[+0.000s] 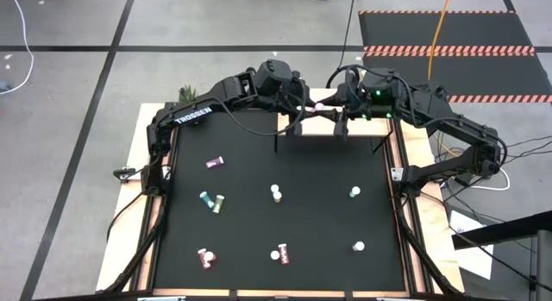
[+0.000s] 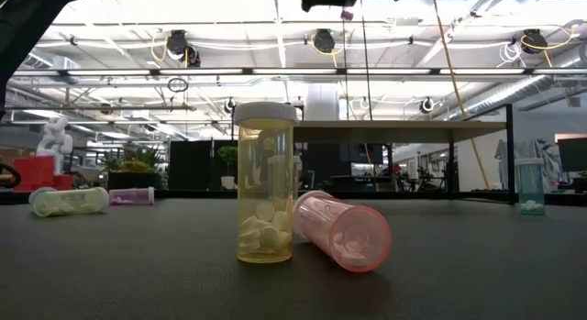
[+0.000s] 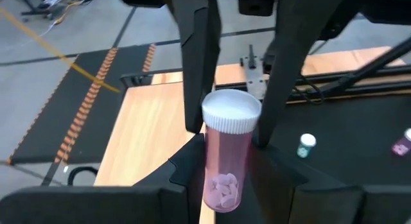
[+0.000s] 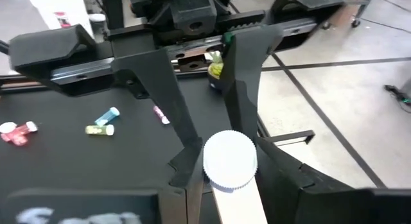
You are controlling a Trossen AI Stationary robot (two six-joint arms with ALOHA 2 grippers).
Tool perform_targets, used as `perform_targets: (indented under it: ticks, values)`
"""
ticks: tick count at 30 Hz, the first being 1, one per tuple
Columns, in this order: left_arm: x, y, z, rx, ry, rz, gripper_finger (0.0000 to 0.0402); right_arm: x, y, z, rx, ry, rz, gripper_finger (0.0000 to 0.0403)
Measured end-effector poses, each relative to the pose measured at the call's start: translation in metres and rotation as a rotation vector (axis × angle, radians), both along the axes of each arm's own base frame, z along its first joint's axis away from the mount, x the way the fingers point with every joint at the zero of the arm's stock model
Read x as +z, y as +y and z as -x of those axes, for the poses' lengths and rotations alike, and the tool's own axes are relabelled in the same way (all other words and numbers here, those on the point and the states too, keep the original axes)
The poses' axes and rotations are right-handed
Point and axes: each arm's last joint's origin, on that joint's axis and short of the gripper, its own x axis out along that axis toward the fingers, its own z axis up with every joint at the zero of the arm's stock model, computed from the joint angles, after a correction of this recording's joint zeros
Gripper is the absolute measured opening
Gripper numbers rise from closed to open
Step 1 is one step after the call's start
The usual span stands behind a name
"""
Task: Pick and place medicine bottles onto shelf by color
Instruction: Put the top left violet pill bottle on the shelf
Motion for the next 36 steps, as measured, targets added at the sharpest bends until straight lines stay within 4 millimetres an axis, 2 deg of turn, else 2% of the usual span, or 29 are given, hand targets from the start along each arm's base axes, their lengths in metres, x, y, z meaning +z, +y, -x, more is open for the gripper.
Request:
perform_targets:
  ticks: [4, 10, 15, 19, 23, 30, 36]
  values:
    - [-0.001, 0.002, 0.001, 0.05, 0.009, 0.018, 0.0153, 0.0, -0.002, 0.001, -0.047, 0.011, 0.028, 0.0108]
    - [-0.003, 0.005, 0.004, 0.093, 0.046, 0.02, 0.0263, 0.0, -0.006, 0.002, -0.07, 0.015, 0.037, 0.0107]
    - [0.004, 0.014, 0.019, 0.204, 0.086, -0.02, 0.0344, 0.0, -0.011, 0.004, -0.092, 0.015, 0.037, 0.0109]
    - [0.016, 0.021, 0.039, 0.24, 0.094, -0.025, 0.0385, -0.003, -0.02, 0.002, -0.122, 0.024, 0.038, 0.0108]
    - [0.032, 0.029, 0.066, 0.325, 0.097, -0.034, 0.0398, -0.011, -0.036, -0.009, -0.131, 0.032, 0.02, 0.0109]
    - [0.053, 0.048, 0.114, 0.482, 0.115, -0.019, 0.0389, -0.032, -0.069, -0.038, -0.147, 0.019, 0.001, 0.0109]
    - [0.05, 0.078, 0.147, 0.624, 0.18, 0.05, 0.0371, -0.063, -0.106, -0.061, -0.234, 0.054, -0.033, 0.0109]
